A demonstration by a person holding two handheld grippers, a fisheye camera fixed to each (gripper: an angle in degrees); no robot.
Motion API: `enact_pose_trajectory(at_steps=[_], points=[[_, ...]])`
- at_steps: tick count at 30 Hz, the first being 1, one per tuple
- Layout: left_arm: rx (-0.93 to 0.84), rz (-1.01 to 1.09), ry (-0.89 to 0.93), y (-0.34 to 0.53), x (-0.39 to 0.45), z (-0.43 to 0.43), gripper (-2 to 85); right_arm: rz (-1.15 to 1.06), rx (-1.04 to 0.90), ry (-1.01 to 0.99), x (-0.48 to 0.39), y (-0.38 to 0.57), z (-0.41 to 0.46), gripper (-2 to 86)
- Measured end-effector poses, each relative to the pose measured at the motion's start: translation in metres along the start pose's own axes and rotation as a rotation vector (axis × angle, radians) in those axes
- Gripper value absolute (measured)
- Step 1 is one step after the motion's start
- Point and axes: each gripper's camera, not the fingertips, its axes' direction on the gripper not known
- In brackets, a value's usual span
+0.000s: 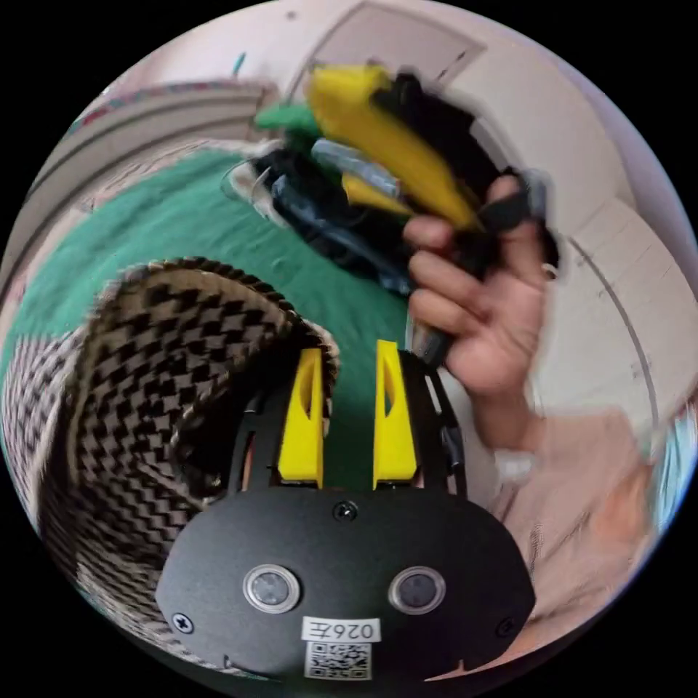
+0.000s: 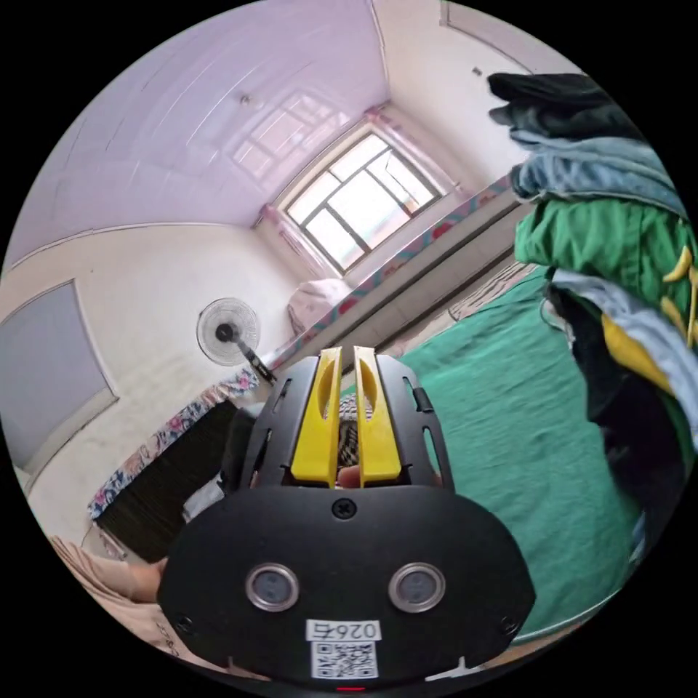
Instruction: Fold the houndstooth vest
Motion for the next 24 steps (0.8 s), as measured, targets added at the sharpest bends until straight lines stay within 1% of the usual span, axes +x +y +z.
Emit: enact_pose_trajectory(at_steps=[1,2,3,4,5,7,10,12,14,16,17,19,20,21,22,23,24], points=[[0.027,-0.063,-0.002,-0.003,-0.003,0.025,8.7,-0.009,-0.054,0.042,0.006,-0.003,0.001,-0.6],[0.041,-0.068,-0.012,-0.003,-0.003,0.031,8.4,-0.021,-0.093,0.044,0.008,-0.003,0.006,-0.7],[0.070,-0.060,-0.008,0.003,-0.008,0.034,8.0,-0.046,-0.177,0.007,0.008,-0.007,0.022,-0.8],[0.072,-0.061,0.024,0.010,-0.016,0.031,7.5,-0.065,-0.268,-0.055,0.005,-0.008,0.041,-0.8],[0.073,-0.062,0.045,0.015,-0.020,0.028,7.3,-0.078,-0.296,-0.075,0.002,-0.008,0.050,-0.8],[0.085,-0.018,0.090,0.042,-0.026,0.006,6.5,-0.181,-0.377,-0.059,-0.027,-0.005,0.074,-0.7],[0.078,0.042,0.083,0.090,-0.022,-0.025,3.7,-0.346,-0.372,0.047,-0.069,-0.005,0.081,-0.2],[0.095,0.082,0.080,0.124,-0.019,-0.050,0.7,-0.403,-0.368,0.049,-0.087,-0.002,0.081,1.2],[0.148,0.074,0.079,0.160,-0.022,-0.085,-0.1,-0.410,-0.386,0.006,-0.098,0.001,0.086,2.8],[0.246,0.027,-0.010,0.210,-0.033,-0.140,0.1,-0.421,-0.451,-0.038,-0.117,0.009,0.107,4.4],[0.268,0.002,-0.054,0.222,-0.038,-0.154,0.3,-0.437,-0.470,-0.041,-0.124,0.013,0.114,4.8],[0.348,-0.112,-0.238,0.266,-0.063,-0.202,5.8,-0.537,-0.542,-0.030,-0.163,0.033,0.147,7.0],[0.361,-0.142,-0.278,0.276,-0.071,-0.211,8.1,-0.574,-0.557,-0.024,-0.176,0.040,0.157,7.5],[0.374,-0.200,-0.344,0.292,-0.089,-0.226,12.7,-0.664,-0.588,0.000,-0.204,0.058,0.179,8.5],[0.367,-0.243,-0.384,0.303,-0.108,-0.235,15.1,-0.772,-0.617,0.040,-0.235,0.079,0.203,9.9],[0.353,-0.264,-0.399,0.306,-0.119,-0.237,16.3,-0.828,-0.634,0.063,-0.250,0.092,0.217,10.5],[0.315,-0.299,-0.421,0.311,-0.141,-0.238,17.2,-0.941,-0.678,0.101,-0.278,0.120,0.245,11.2]])
